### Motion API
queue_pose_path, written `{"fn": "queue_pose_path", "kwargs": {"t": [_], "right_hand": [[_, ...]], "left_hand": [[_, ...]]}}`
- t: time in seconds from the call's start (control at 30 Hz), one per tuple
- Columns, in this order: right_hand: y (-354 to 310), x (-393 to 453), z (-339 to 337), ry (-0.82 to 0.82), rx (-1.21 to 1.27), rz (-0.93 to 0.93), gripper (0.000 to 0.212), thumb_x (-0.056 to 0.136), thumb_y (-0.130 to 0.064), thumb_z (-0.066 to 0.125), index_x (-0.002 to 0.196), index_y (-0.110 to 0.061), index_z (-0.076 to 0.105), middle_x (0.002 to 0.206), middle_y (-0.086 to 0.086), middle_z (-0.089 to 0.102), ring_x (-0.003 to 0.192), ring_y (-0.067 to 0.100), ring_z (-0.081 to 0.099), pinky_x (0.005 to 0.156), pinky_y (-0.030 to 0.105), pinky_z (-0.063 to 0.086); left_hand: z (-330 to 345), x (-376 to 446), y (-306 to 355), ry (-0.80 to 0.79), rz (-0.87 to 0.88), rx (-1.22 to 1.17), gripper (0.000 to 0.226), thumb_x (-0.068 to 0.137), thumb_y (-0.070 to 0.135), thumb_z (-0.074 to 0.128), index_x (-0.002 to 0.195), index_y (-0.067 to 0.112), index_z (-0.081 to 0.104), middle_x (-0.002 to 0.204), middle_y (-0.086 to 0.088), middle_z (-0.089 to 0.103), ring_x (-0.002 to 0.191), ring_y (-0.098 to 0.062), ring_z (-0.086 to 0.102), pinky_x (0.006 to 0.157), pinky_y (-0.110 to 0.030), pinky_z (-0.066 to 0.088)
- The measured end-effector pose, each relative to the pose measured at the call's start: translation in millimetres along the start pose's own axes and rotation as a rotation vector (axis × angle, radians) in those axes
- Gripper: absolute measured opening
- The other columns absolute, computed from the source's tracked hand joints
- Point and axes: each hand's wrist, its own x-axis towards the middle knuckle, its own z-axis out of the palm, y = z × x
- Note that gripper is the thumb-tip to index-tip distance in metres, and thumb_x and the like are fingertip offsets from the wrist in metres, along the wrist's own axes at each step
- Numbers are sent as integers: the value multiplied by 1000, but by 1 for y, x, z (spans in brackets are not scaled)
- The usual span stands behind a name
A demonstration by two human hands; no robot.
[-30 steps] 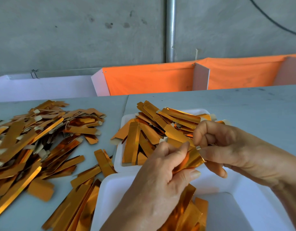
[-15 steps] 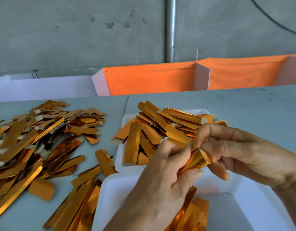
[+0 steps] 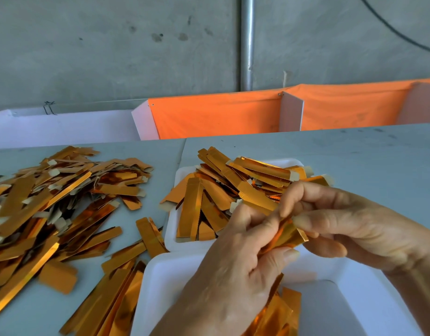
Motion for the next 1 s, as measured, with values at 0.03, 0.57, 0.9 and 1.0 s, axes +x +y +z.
{"fn": "queue_pose_path", "kwargs": {"t": [0.03,0.57,0.9,1.0], "right_hand": [[2,0,-1,-25,32,3,22,72,-16,80,89,-8,68,68,23,36,40,7,40,41,15,37],[12,7,0,-96,176,55,24,77,-25,77,91,-7,70,58,0,51,37,5,47,39,15,40],[15,7,4,-33,148,71,34,74,-29,79,104,-14,69,53,-2,49,36,5,44,37,14,37],[14,8,4,-19,160,111,56,70,-31,83,119,-13,64,55,0,47,38,6,46,38,14,37]], "left_hand": [[-1,0,1,-10,-1,-30,42,87,48,44,125,35,54,101,21,39,93,4,46,76,-5,35],[-5,-2,4,-79,-46,-149,15,89,53,44,82,42,50,97,17,41,88,1,48,73,-9,36],[-2,-2,-1,-53,-25,-82,39,87,49,41,120,31,54,99,18,40,95,4,46,79,-6,36],[0,-2,-2,-35,-20,-43,54,88,53,40,137,30,44,104,18,39,102,5,44,83,-6,35]]}}
